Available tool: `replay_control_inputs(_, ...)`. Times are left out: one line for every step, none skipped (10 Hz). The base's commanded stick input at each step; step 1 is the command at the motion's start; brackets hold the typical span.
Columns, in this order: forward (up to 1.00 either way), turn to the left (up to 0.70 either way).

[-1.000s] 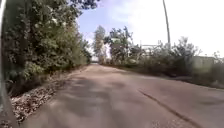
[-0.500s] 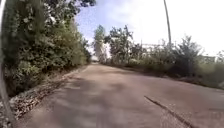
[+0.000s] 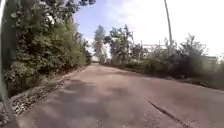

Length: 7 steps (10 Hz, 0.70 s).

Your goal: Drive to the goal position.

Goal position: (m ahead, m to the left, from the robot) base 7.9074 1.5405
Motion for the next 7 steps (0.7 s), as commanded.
replay_control_inputs(0.7,0.02)
replay_control_inputs(0.7,0.02)
replay_control_inputs(0.7,0.02)
replay_control_inputs(0.7,0.02)
replay_control_inputs(0.7,0.02)
replay_control_inputs(0.7,0.02)
replay_control_inputs(0.7,0.02)
